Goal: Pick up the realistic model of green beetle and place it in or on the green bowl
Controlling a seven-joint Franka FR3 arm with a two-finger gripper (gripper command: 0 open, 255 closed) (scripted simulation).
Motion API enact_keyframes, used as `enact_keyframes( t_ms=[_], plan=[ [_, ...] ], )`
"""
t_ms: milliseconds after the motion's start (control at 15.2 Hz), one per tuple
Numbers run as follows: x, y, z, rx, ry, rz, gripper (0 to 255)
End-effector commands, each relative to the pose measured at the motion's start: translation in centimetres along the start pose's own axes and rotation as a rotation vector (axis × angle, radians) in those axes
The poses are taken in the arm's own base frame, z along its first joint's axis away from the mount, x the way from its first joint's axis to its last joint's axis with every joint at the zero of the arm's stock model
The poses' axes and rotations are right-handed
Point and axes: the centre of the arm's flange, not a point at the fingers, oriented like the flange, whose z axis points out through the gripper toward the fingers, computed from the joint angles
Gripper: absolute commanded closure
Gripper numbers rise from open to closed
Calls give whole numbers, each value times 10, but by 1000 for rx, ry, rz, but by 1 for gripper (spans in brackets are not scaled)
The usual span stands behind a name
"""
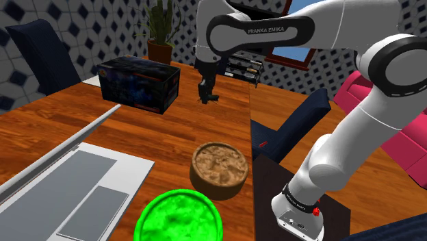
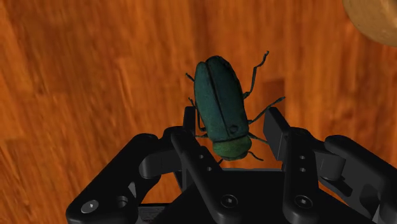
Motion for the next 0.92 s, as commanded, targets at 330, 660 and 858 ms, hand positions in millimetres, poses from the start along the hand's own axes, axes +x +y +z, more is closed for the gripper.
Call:
enact_keyframes(
  t_ms=[330,660,858],
  plan=[
    [-19,-75,-12,0,0,0,255],
    [-35,-139,-19,0,0,0,255],
    [-45,-177,-24,0,0,0,255]
  ],
)
